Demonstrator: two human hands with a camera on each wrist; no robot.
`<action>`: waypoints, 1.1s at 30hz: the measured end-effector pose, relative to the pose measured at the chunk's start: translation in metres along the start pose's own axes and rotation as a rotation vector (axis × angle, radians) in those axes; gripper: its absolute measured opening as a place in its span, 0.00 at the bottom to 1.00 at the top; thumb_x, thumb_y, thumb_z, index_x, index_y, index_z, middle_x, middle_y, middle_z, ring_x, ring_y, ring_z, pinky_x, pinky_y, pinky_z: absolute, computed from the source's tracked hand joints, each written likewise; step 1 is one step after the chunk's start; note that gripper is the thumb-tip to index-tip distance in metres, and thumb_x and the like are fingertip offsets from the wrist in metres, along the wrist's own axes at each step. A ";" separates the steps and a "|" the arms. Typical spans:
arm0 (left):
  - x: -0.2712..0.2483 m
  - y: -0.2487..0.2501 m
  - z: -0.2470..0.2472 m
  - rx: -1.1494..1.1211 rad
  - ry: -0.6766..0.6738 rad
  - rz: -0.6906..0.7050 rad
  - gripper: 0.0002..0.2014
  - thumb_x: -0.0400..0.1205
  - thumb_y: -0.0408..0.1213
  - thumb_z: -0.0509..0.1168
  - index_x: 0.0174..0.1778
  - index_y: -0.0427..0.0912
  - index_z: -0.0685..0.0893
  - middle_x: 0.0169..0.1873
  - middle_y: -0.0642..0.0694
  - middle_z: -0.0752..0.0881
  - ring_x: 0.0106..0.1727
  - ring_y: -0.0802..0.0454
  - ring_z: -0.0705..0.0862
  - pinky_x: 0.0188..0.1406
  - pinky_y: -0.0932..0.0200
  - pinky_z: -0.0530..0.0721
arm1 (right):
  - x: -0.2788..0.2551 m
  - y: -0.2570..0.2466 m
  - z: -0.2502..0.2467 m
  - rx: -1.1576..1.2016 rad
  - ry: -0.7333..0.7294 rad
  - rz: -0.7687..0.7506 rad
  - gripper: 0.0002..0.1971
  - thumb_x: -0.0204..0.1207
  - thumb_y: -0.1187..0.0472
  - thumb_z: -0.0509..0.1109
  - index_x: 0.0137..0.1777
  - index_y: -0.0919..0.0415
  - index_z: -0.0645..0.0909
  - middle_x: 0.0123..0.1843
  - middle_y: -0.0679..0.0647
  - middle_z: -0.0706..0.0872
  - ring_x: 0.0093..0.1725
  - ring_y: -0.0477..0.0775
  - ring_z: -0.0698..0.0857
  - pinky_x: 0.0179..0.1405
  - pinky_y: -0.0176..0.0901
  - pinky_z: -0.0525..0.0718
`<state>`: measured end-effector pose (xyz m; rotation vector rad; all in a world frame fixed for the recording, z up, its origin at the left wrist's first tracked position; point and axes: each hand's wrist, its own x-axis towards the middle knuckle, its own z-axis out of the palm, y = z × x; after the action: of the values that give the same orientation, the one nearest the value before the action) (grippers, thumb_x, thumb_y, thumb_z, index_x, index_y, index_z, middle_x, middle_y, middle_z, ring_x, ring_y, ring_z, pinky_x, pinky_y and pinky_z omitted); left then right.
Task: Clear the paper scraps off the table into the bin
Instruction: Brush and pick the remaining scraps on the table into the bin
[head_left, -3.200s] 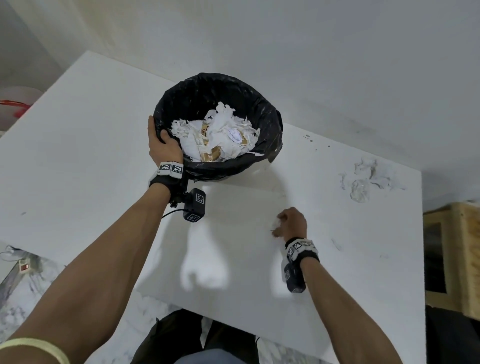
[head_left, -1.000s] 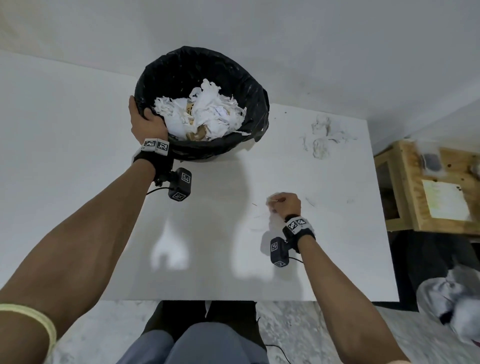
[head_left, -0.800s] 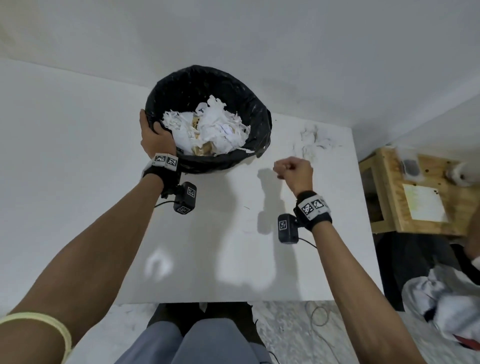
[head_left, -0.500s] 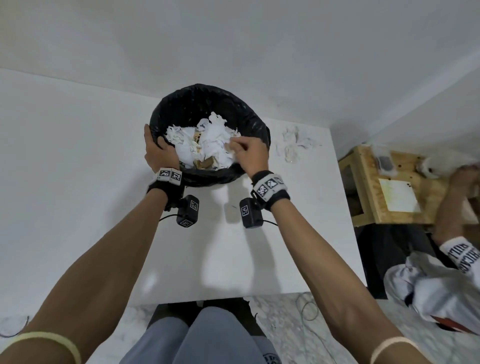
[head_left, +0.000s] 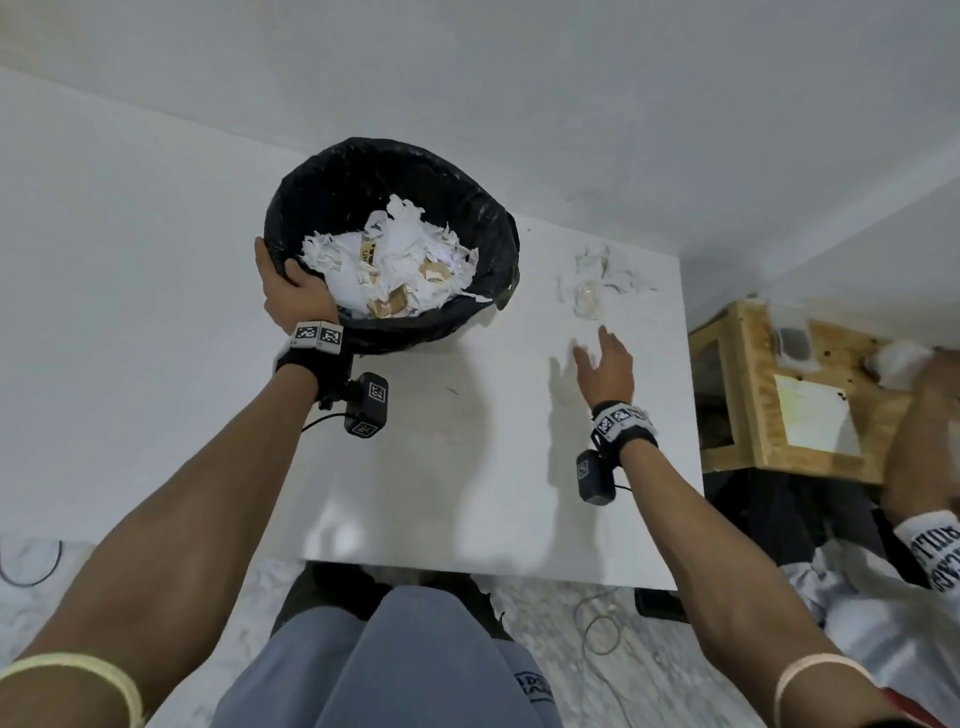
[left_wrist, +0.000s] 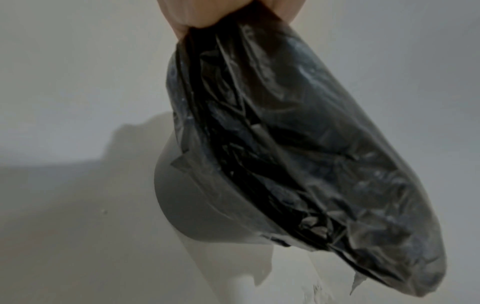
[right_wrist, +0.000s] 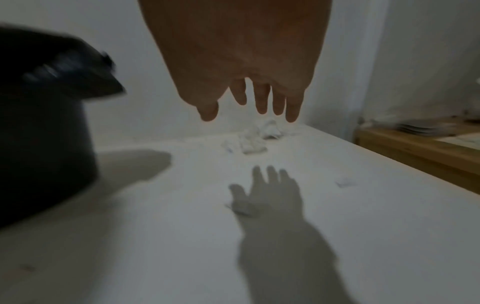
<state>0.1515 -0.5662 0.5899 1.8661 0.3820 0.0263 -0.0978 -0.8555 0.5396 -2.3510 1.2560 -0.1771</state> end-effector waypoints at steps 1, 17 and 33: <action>-0.003 -0.002 -0.001 -0.006 0.033 -0.015 0.23 0.87 0.36 0.52 0.80 0.47 0.64 0.70 0.45 0.79 0.69 0.45 0.78 0.65 0.63 0.72 | 0.001 0.024 0.003 -0.049 -0.077 0.052 0.35 0.81 0.46 0.63 0.83 0.60 0.58 0.83 0.63 0.61 0.83 0.62 0.58 0.80 0.57 0.59; -0.050 -0.045 -0.049 -0.073 0.483 -0.091 0.21 0.87 0.36 0.53 0.78 0.46 0.67 0.73 0.49 0.75 0.73 0.51 0.75 0.65 0.74 0.67 | 0.003 0.123 0.045 -0.018 -0.354 0.065 0.44 0.81 0.36 0.53 0.84 0.64 0.41 0.86 0.59 0.40 0.85 0.59 0.41 0.84 0.55 0.43; -0.028 -0.063 -0.100 -0.027 0.509 -0.121 0.21 0.86 0.36 0.53 0.77 0.46 0.68 0.72 0.47 0.77 0.72 0.49 0.75 0.69 0.67 0.69 | -0.109 -0.011 0.152 -0.064 -0.521 -0.511 0.46 0.78 0.34 0.46 0.83 0.70 0.40 0.85 0.64 0.43 0.85 0.62 0.43 0.84 0.53 0.40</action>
<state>0.0884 -0.4643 0.5696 1.7920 0.8385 0.4280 -0.1026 -0.7099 0.4215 -2.4982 0.4158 0.3031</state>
